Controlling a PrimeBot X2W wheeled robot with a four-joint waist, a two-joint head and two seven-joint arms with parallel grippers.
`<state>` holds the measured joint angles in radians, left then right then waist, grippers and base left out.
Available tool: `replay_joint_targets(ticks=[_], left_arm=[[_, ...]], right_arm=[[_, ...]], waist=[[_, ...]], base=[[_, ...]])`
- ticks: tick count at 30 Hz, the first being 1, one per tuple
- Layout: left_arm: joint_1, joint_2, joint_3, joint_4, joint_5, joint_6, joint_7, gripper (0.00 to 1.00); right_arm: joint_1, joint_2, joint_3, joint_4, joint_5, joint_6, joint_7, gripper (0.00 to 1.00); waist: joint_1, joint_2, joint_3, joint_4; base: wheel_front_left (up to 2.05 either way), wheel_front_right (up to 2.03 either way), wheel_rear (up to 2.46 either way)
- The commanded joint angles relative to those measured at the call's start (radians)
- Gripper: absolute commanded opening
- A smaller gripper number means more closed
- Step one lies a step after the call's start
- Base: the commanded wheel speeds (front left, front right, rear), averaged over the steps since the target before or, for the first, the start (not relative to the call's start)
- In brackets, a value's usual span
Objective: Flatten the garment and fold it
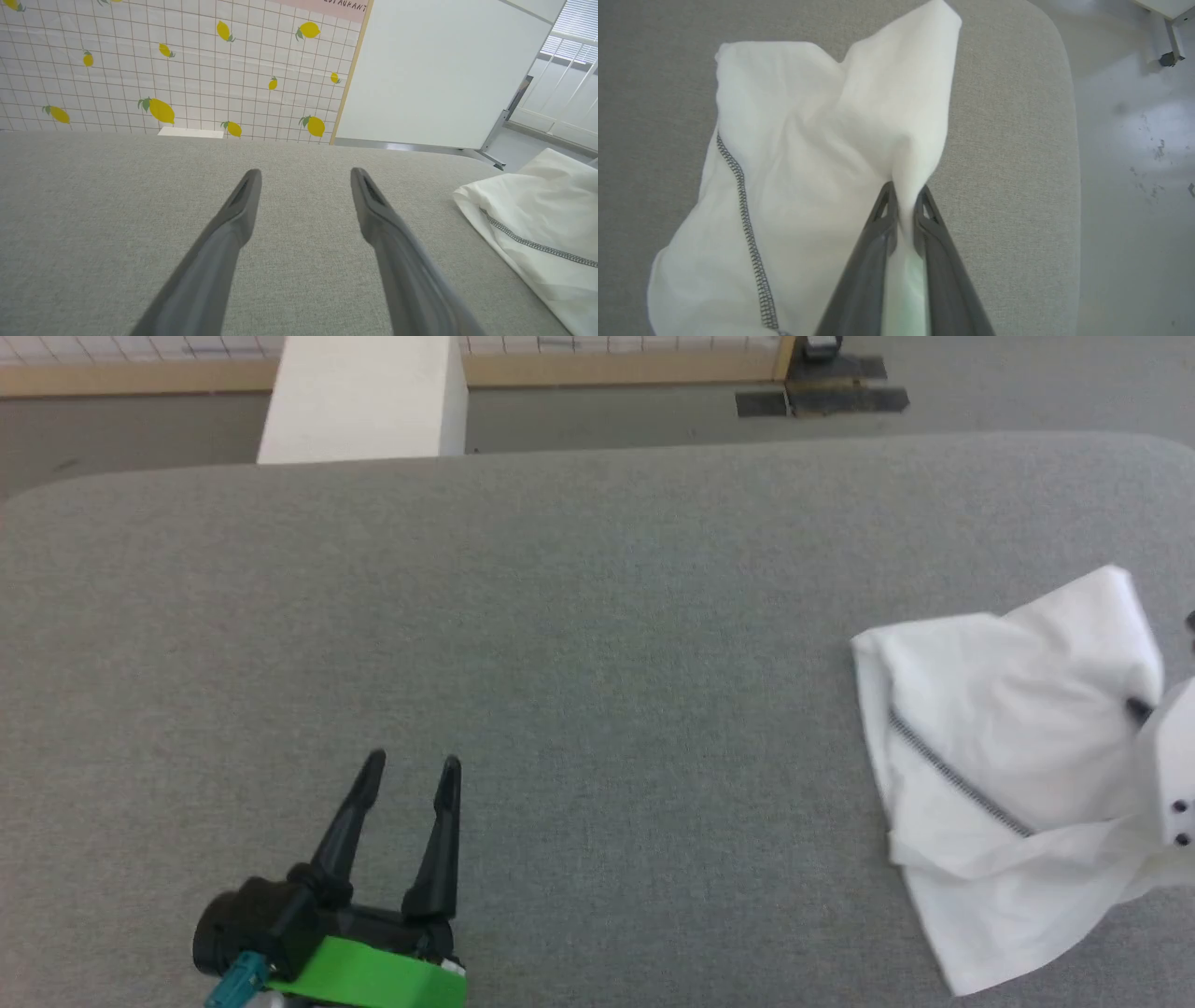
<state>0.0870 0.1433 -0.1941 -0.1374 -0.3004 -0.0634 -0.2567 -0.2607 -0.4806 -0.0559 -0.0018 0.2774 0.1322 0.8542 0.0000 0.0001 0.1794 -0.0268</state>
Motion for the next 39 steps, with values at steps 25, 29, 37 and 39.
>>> replay_joint_targets(ticks=[25, 29, 37, 39], left_arm=[[-0.22, 0.105, 0.04, -0.179, 0.088, 0.018, 0.026, 1.0], [-0.233, 0.121, 0.042, -0.203, 0.101, 0.021, 0.035, 1.0], [-0.228, 0.106, 0.056, -0.226, 0.069, 0.043, 0.052, 1.0], [-0.226, 0.106, 0.056, -0.228, 0.061, 0.042, 0.053, 1.0]], right_arm=[[-0.208, -0.242, -0.185, 0.117, -0.224, -0.002, -0.126, 0.0], [-0.217, -0.243, -0.214, 0.163, -0.264, -0.002, -0.175, 0.0], [-0.26, -0.239, -0.191, 0.253, -0.301, -0.002, -0.273, 1.0], [-0.273, -0.238, -0.177, 0.278, -0.306, -0.002, -0.297, 1.0]], waist=[[0.0, -0.0001, 0.449, -0.079], [0.0, -0.0001, 0.482, -0.082], [0.0, -0.0001, 0.48, -0.091], [0.0, -0.0001, 0.464, -0.091]], base=[[0.0, 0.0, 0.0], [0.0, 0.0, 0.0], [0.0, 0.0, 0.0], [0.0, 0.0, 0.0]])
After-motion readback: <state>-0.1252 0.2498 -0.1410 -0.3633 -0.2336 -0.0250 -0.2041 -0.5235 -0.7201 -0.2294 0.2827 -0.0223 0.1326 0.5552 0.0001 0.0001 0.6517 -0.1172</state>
